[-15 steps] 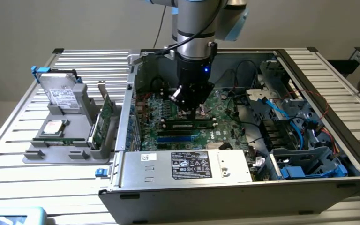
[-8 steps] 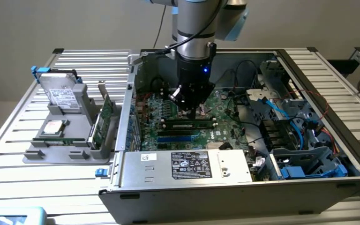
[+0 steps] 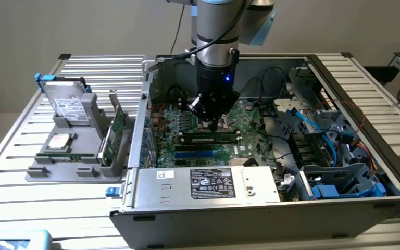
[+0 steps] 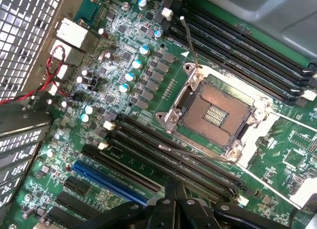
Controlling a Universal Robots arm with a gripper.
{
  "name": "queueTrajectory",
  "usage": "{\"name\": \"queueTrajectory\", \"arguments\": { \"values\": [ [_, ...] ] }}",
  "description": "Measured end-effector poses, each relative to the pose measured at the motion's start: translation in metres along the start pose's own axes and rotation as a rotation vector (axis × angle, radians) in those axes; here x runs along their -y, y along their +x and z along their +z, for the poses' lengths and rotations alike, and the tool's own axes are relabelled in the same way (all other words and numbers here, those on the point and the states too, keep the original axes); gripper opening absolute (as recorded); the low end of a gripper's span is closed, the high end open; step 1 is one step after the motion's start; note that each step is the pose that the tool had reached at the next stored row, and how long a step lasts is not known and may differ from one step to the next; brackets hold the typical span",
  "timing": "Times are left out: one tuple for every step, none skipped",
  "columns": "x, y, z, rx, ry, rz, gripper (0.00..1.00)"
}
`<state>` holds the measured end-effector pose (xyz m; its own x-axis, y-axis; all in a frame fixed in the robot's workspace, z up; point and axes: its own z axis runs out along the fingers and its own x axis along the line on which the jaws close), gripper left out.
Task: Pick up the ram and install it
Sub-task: 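Press down the ram until it locks into place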
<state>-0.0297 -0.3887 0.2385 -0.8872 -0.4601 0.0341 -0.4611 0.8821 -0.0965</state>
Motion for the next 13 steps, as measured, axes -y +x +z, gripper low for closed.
{"name": "queueTrajectory", "arguments": {
  "values": [
    [0.0,0.0,0.0,-0.0001,-0.001,0.01,0.11],
    [0.0,0.0,0.0,-0.0004,-0.0017,0.019,0.11],
    [0.0,0.0,0.0,-0.0007,-0.0022,0.03,0.11],
    [0.0,0.0,0.0,-0.0011,-0.0026,0.04,0.11],
    [0.0,0.0001,0.0,-0.0016,-0.0028,0.051,0.11],
    [0.0,0.0001,0.0,-0.0019,-0.0031,0.06,0.11],
    [0.0,0.0,0.0,-0.0021,-0.0033,0.071,0.11],
    [0.0,0.0001,0.0,-0.0025,-0.0033,0.081,0.11],
    [0.0001,0.0001,0.0,-0.0029,-0.0033,0.091,0.11],
    [0.0001,0.0001,-0.0001,-0.0033,-0.0033,0.102,0.11],
    [0.0001,0.0001,-0.0001,-0.0036,-0.0032,0.113,0.11],
    [0.0001,0.0001,0.0,-0.0035,-0.0032,0.123,0.11],
    [0.0001,0.0,0.0,-0.0032,-0.0029,0.133,0.11]
  ]
}}
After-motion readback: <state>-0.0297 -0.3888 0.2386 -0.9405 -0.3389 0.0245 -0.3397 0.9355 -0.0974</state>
